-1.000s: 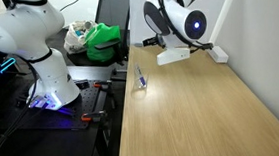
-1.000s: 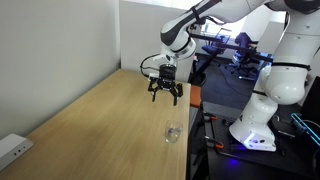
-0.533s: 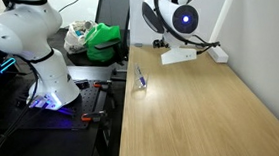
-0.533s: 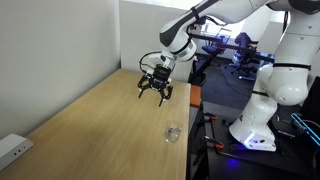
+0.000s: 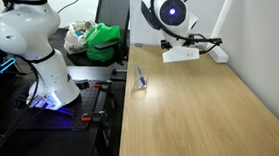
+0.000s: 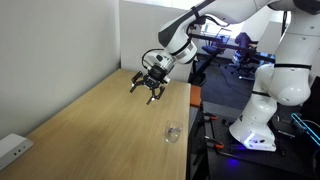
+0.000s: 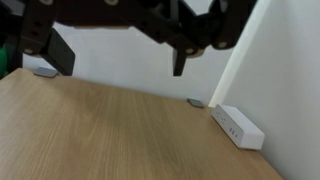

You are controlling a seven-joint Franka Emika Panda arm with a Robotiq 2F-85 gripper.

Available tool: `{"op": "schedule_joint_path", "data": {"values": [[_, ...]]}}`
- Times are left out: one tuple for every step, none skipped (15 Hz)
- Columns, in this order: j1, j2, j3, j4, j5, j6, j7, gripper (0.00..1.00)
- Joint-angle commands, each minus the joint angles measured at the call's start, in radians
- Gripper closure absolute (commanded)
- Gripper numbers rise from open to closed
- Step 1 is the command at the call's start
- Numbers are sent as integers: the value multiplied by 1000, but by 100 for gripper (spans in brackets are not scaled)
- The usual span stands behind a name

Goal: Put the pen in the cup

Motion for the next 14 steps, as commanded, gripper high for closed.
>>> {"op": "schedule_joint_path", "data": {"values": [[40, -22, -1, -8, 128, 143, 4, 0], [49, -21, 1, -4, 160, 177, 6, 0], [43, -18, 16, 1, 207, 216, -4, 0], [48, -15, 17, 7, 249, 245, -12, 0], [50, -13, 22, 15, 298, 276, -21, 0], [52, -11, 26, 24, 351, 307, -29, 0], [53, -10, 29, 34, 407, 336, -43, 0], [58, -21, 27, 54, 443, 371, -24, 0], [62, -25, 22, 72, 475, 394, -19, 0], [63, -25, 17, 94, 507, 415, -19, 0], [64, -25, 13, 117, 535, 440, -18, 0], [63, -23, 8, 139, 557, 456, -18, 0], [62, -21, 4, 154, 568, 463, -18, 0], [60, -14, 1, 165, 570, 462, -18, 0]]}}
